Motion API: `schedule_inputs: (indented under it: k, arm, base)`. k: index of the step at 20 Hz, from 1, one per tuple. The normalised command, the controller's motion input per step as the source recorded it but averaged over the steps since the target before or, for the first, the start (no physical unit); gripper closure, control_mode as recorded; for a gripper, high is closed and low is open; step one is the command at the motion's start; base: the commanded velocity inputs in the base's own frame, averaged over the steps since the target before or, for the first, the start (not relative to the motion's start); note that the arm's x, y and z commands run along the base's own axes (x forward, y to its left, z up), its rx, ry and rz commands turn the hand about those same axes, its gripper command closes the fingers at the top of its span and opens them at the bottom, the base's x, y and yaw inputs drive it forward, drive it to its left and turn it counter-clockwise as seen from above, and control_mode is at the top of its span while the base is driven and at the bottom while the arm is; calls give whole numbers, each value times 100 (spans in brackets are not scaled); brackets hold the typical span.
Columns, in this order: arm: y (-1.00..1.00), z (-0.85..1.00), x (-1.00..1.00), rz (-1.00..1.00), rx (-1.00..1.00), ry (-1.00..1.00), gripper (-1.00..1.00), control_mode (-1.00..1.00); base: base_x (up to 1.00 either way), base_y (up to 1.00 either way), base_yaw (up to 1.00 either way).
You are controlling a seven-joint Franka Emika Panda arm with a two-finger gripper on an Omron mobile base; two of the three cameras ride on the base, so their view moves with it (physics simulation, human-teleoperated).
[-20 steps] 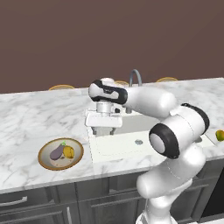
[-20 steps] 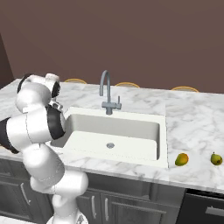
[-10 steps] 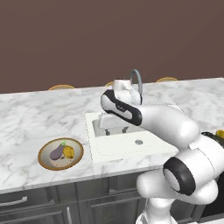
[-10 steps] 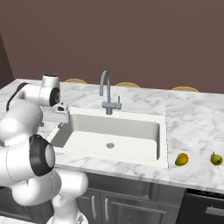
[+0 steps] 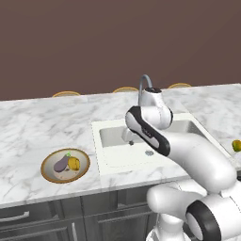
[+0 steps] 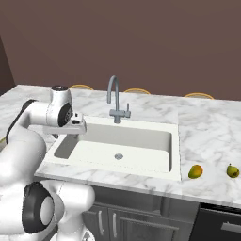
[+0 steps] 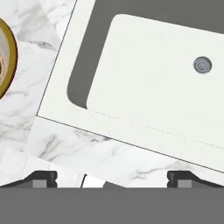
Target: There is a mixed pile of frozen fruits and vegetables on the counter. Locate all the frozen vegetables and place the items in a bowl on the counter. Take all the frozen fruits and defrost them in a running sink.
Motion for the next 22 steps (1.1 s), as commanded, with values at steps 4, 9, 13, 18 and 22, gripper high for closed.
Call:
schedule_inputs:
  k: [4, 9, 13, 18, 22]
  arm:
    - [-71, 0, 25, -6, 0, 2, -100, -100]
    - [-72, 8, 25, -8, -1, 7, -100, -100]
    - [-74, 19, 7, -8, -2, 4, -100, -100]
    - [-83, 15, 0, -13, -3, 7, -100, -100]
    - [-88, 2, 0, -18, -2, 9, -100, -100]
  base:
    - [0, 0, 0]
    - [0, 0, 0]
    - [0, 0, 0]
    - [0, 0, 0]
    - [0, 0, 0]
